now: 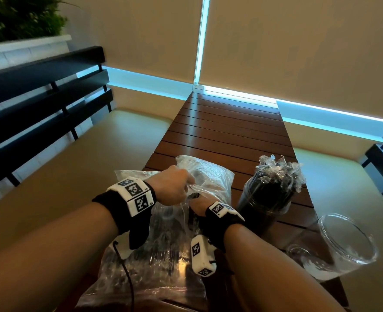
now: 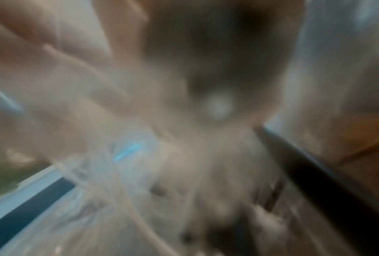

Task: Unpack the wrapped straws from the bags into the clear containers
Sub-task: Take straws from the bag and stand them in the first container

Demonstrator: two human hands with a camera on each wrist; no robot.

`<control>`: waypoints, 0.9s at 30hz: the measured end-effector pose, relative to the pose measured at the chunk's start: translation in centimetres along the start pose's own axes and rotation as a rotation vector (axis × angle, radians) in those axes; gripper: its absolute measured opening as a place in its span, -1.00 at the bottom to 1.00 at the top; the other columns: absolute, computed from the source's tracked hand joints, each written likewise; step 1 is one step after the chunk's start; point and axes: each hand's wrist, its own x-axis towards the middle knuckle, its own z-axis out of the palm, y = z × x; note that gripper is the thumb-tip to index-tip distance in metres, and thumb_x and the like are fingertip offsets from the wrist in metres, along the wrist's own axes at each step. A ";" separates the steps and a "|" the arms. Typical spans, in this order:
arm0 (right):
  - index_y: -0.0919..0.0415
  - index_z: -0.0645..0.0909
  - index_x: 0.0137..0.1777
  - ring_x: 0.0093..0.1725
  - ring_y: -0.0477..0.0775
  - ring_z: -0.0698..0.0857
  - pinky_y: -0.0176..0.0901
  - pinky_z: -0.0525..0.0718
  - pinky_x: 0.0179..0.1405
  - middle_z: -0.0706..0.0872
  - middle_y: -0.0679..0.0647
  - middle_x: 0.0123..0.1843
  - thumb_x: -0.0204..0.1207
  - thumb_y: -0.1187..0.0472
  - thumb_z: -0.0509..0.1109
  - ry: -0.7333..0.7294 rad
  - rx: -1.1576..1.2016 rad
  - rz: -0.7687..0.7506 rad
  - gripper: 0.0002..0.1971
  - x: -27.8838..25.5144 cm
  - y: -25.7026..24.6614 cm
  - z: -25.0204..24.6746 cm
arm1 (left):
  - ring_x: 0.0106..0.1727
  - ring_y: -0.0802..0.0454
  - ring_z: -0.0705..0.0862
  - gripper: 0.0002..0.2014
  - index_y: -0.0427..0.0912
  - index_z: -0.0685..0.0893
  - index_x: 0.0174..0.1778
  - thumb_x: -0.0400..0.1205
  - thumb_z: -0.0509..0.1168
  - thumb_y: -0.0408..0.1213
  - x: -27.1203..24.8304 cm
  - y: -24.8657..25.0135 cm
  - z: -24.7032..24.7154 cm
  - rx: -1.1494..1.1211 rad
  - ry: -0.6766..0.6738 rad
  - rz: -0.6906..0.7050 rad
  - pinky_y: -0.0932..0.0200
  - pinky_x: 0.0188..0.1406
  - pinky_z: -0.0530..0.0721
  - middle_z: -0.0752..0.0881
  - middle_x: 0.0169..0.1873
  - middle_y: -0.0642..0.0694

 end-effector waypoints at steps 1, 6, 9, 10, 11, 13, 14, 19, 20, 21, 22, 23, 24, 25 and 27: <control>0.27 0.51 0.45 0.37 0.19 0.56 -0.06 0.53 0.33 0.65 0.18 0.22 0.77 0.15 0.13 -0.011 0.060 0.018 -0.65 0.1 -0.1 -0.3 | 0.05 -0.02 0.73 -0.61 -0.14 0.76 0.25 0.57 0.23 -0.50 0.0 -0.1 0.1 0.013 0.012 -0.003 0.12 0.00 0.75 0.79 0.04 -0.13; 0.21 0.53 0.25 0.11 0.06 0.43 -0.14 0.48 0.04 0.54 0.05 -0.05 0.78 0.25 0.11 -0.010 0.327 0.002 -0.80 -1.4 -0.8 -3.4 | -0.07 -0.05 0.63 -0.65 -0.17 0.74 0.22 0.57 0.22 -0.45 0.4 0.0 0.1 0.044 0.113 -0.017 0.15 -0.10 0.59 0.77 0.05 -0.21; 0.13 0.42 -0.24 -0.18 -0.03 0.50 -0.27 0.50 -0.23 0.45 -0.01 -0.23 0.75 0.31 0.11 -0.068 0.472 0.065 -0.71 -2.0 -0.8 -4.9 | -0.18 -0.05 0.56 -0.80 -0.20 0.75 -0.02 0.58 0.22 -0.42 0.4 0.7 -0.3 0.078 0.165 -0.014 0.16 -0.19 0.49 0.77 -0.01 -0.24; 0.11 0.40 -0.27 -0.30 -0.05 0.48 -0.30 0.51 -0.37 0.46 0.01 -0.27 0.72 0.32 0.14 -0.080 0.571 0.110 -0.71 -2.1 -0.7 -5.1 | -0.19 -0.06 0.57 -0.82 -0.19 0.72 -0.09 0.56 0.22 -0.42 0.4 0.9 -0.5 0.084 0.175 -0.016 0.15 -0.19 0.49 0.76 -0.01 -0.25; 0.16 0.41 -0.27 -0.37 -0.02 0.48 -0.26 0.51 -0.49 0.47 0.05 -0.31 0.68 0.33 0.17 -0.087 0.676 0.176 -0.74 -2.3 -0.6 -5.3 | -0.18 -0.07 0.58 -0.83 -0.19 0.71 -0.09 0.55 0.22 -0.42 0.4 1.1 -0.7 0.092 0.182 -0.019 0.15 -0.18 0.50 0.76 0.01 -0.26; 0.26 0.44 -0.22 -0.43 0.08 0.47 -0.17 0.50 -0.46 0.47 0.14 -0.36 0.59 0.38 0.19 -0.071 0.857 0.260 -0.86 -2.4 -0.4 -5.4 | -0.06 -0.09 0.63 -0.74 -0.20 0.69 0.12 0.53 0.26 -0.38 0.3 1.1 -0.8 0.078 0.176 -0.001 0.11 -0.08 0.60 0.74 0.12 -0.23; 0.29 0.46 -0.18 -0.41 0.12 0.50 -0.07 0.51 -0.37 0.49 0.17 -0.35 0.55 0.40 0.19 -0.053 0.929 0.274 -0.91 -2.4 -0.4 -5.2 | 0.07 -0.09 0.66 -0.62 -0.17 0.62 0.28 0.52 0.29 -0.33 0.1 1.1 -0.8 0.050 0.157 0.021 0.06 0.06 0.65 0.69 0.22 -0.19; 0.32 0.51 -0.17 -0.29 0.22 0.56 0.14 0.53 -0.05 0.52 0.22 -0.30 0.43 0.46 0.22 0.006 1.014 0.301 -0.92 -1.8 -0.1 -4.1 | 0.15 -0.04 0.65 -0.48 0.11 0.41 0.32 0.43 0.35 -0.04 -2.4 1.2 -1.1 0.005 0.047 0.198 0.00 0.11 0.71 0.32 0.32 0.06; 0.31 0.50 -0.19 -0.30 0.19 0.54 0.11 0.52 -0.05 0.51 0.21 -0.31 0.46 0.47 0.21 0.010 1.032 0.293 -0.90 -1.7 0.0 -3.8 | 0.13 -0.02 0.63 -0.52 0.13 0.44 0.26 0.42 0.35 0.00 -2.7 1.0 -1.2 0.027 0.057 0.221 0.03 0.09 0.70 0.30 0.31 0.08; 0.31 0.50 -0.19 -0.32 0.18 0.54 0.08 0.53 -0.10 0.51 0.20 -0.32 0.49 0.47 0.19 0.009 1.063 0.300 -0.88 -1.7 0.1 -3.5 | 0.09 0.00 0.63 -0.55 0.13 0.46 0.22 0.43 0.37 0.03 -2.9 0.9 -1.1 0.056 0.073 0.237 0.07 0.07 0.68 0.29 0.31 0.08; 0.31 0.50 -0.18 -0.35 0.18 0.55 0.04 0.56 -0.20 0.52 0.20 -0.33 0.52 0.47 0.16 0.020 1.105 0.313 -0.87 -1.8 0.2 -3.3 | 0.02 0.03 0.64 -0.56 0.11 0.46 0.22 0.46 0.40 0.05 -2.9 0.7 -0.9 0.085 0.089 0.243 0.11 0.04 0.65 0.29 0.32 0.07; 0.32 0.50 -0.17 -0.39 0.18 0.56 0.02 0.57 -0.31 0.53 0.21 -0.35 0.54 0.47 0.14 0.023 1.135 0.323 -0.85 -1.8 0.4 -3.1 | -0.04 0.06 0.64 -0.51 0.08 0.44 0.26 0.48 0.44 0.08 -2.8 0.4 -0.6 0.106 0.105 0.231 0.15 0.02 0.62 0.28 0.34 0.05; 0.33 0.51 -0.18 -0.41 0.19 0.57 0.02 0.57 -0.38 0.54 0.22 -0.37 0.55 0.49 0.13 0.023 1.173 0.331 -0.83 -1.6 0.7 -2.9 | -0.03 0.06 0.64 -0.41 0.06 0.39 0.33 0.48 0.47 0.11 -2.5 0.2 -0.2 0.104 0.112 0.198 0.17 0.02 0.60 0.28 0.37 0.02; 0.35 0.52 -0.18 -0.41 0.21 0.57 0.04 0.58 -0.39 0.54 0.22 -0.38 0.54 0.51 0.12 0.019 1.206 0.336 -0.82 -1.2 0.7 -2.8 | 0.03 0.02 0.63 -0.30 0.04 0.32 0.41 0.46 0.51 0.12 -2.1 0.0 0.3 0.072 0.106 0.154 0.15 0.06 0.60 0.31 0.39 -0.03; 0.41 0.58 -0.12 -0.36 0.24 0.60 0.10 0.63 -0.29 0.58 0.26 -0.34 0.51 0.56 0.08 0.018 1.285 0.325 -0.77 -1.2 0.5 -2.6 | 0.12 -0.05 0.64 -0.11 -0.02 0.16 0.56 0.44 0.57 0.01 -1.4 -0.3 1.1 -0.033 0.074 0.064 0.06 0.12 0.64 0.51 0.32 -0.13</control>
